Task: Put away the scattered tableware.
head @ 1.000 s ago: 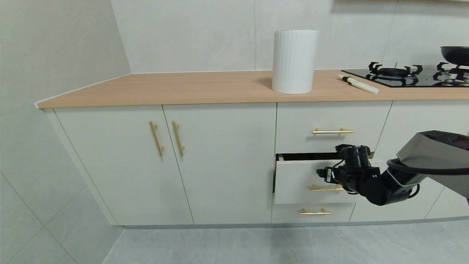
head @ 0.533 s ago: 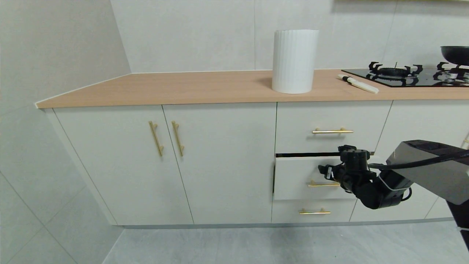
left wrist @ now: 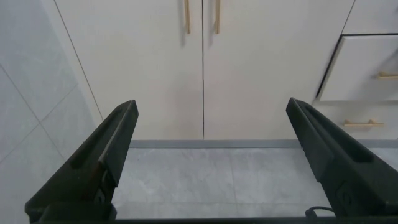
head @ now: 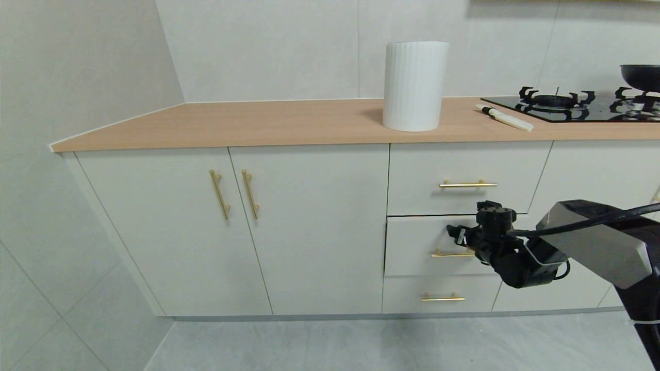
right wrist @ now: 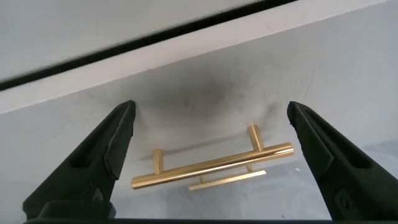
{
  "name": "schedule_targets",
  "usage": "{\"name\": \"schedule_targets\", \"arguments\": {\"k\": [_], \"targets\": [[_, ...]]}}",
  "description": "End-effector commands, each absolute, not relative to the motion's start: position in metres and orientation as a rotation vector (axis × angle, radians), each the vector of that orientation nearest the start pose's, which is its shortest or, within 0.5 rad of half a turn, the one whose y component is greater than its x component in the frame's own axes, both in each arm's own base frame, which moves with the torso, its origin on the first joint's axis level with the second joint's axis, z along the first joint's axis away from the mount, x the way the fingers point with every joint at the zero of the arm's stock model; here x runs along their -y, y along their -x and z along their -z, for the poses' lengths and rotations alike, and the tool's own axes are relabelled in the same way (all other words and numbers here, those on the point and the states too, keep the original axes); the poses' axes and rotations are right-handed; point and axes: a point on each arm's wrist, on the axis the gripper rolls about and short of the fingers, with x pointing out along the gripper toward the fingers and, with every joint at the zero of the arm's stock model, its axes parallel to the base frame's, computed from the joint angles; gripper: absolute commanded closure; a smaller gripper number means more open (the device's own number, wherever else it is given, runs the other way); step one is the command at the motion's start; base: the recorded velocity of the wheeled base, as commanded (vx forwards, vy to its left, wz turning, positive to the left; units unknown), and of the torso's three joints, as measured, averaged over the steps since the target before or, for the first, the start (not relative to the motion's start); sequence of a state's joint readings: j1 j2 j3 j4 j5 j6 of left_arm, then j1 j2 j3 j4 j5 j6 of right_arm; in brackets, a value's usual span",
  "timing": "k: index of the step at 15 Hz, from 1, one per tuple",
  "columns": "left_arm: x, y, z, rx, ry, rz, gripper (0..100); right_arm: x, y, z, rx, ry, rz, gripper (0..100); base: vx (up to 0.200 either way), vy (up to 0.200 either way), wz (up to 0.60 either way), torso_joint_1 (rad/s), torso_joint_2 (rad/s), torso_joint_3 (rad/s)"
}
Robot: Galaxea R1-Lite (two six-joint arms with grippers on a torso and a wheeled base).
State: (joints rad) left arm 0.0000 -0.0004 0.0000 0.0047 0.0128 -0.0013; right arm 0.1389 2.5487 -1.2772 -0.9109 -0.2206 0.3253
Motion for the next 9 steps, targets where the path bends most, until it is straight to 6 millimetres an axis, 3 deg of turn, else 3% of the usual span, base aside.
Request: {"name": "schedule_targets", "arguments": {"k": [1,9], "targets": [[0.0,0.023,-0.075,-0.005,0.002,-0.014,0,-0.059,-0.47,0.018,-0.33,-0.269,0.141,0,0.0,0.0,0.0,0.0,0.0,0.0],[0.0,0.023,-0.075,-0.005,0.002,-0.012,0,-0.051,-0.482,0.017,-0.295,-0.305,0.16,0,0.0,0.0,0.0,0.0,0.0,0.0]]}}
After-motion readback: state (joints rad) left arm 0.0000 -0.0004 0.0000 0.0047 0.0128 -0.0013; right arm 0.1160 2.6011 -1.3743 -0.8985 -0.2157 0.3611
